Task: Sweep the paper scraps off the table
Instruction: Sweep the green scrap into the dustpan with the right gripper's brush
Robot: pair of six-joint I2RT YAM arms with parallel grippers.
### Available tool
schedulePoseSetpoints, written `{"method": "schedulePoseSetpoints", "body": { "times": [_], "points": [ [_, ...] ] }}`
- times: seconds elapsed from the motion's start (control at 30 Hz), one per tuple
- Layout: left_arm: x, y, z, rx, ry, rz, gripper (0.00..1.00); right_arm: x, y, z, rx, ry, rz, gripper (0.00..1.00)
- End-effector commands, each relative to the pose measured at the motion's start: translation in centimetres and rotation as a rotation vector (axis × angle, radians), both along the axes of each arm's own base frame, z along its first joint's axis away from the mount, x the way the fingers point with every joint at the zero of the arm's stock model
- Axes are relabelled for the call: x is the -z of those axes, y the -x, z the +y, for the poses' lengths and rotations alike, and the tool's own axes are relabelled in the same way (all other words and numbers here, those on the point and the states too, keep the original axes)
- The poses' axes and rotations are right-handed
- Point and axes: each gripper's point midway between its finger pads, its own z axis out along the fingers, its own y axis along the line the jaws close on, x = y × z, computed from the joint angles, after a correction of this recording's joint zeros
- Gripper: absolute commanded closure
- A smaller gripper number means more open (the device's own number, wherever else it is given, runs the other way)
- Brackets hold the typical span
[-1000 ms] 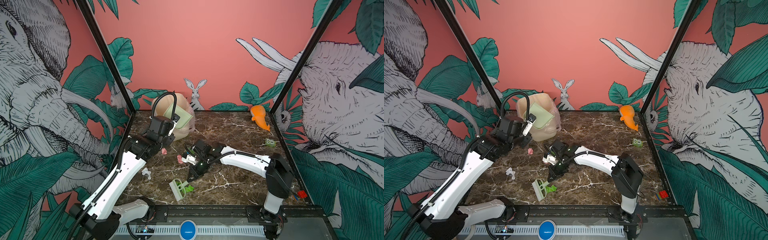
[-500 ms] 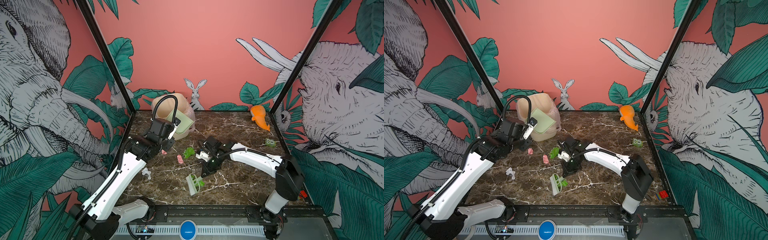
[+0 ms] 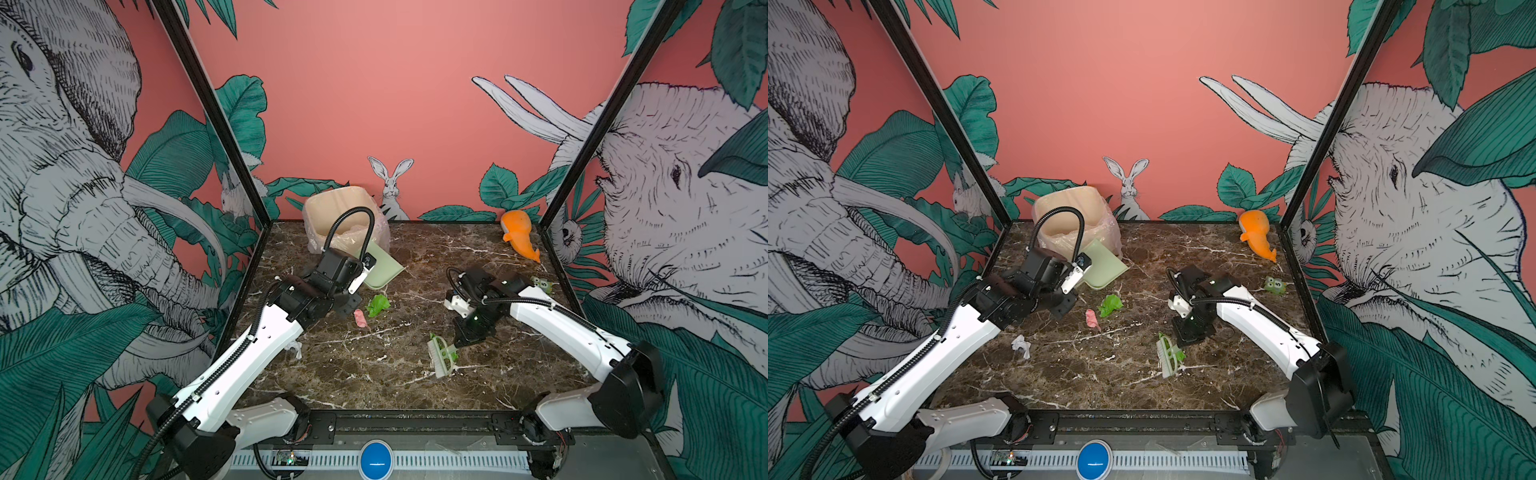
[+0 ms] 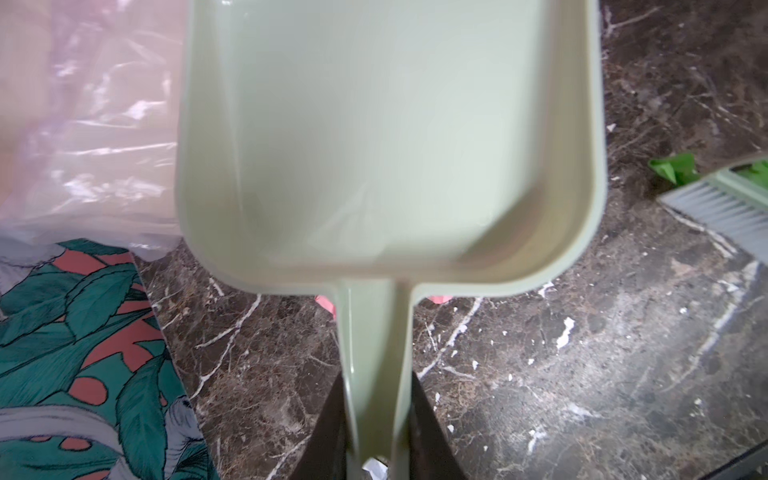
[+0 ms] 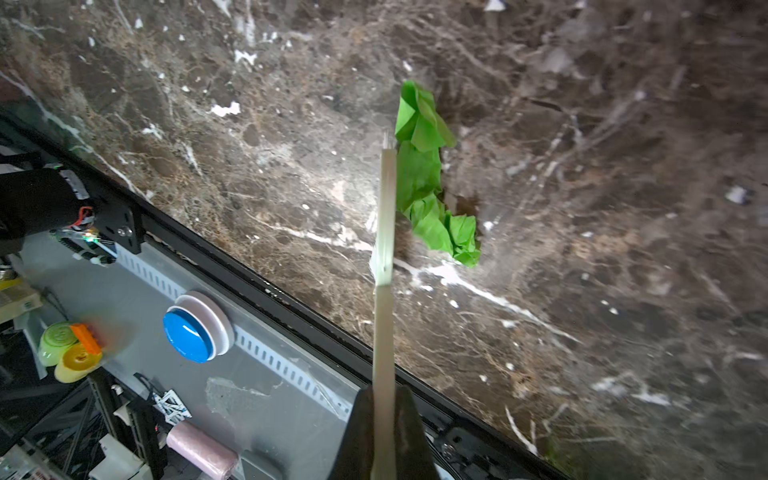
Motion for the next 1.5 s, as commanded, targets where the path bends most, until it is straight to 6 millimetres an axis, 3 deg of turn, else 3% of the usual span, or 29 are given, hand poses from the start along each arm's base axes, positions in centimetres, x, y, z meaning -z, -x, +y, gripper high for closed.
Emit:
{"method": "schedulePoseSetpoints", "body": {
  "times": [0.0,0.23,0.37,0.53,1.0,1.47],
  "points": [
    [1.7,1.0,-0.9,0.016,0.012,0.071,0.91,-0.7,1.0,-2.7,-0.029,0.095,-0.006,1.0],
    [5.2,4.0,-4.8,0.131,0.008,0.179,0.91,-3.7,0.8,-4.0,-0.006,0.101,-0.068,1.0],
    [7.4,5.5,-5.9,0.172,-0.019,0.236,0.92,-5.7,0.3,-5.3,0.006,0.128,-0.121,1.0],
    [9.9,7.4,-7.0,0.235,-0.064,0.285,0.92,-6.5,-0.9,-7.3,0.022,0.193,-0.149,1.0],
    [14.2,10.7,-8.9,0.331,-0.151,0.327,0.92,-4.7,-5.2,-7.8,0.026,0.289,-0.169,1.0],
    [16.3,11.7,-10.1,0.359,-0.184,0.315,0.93,-2.5,-5.8,-7.3,-0.008,0.334,-0.131,1.0]
  ]
}}
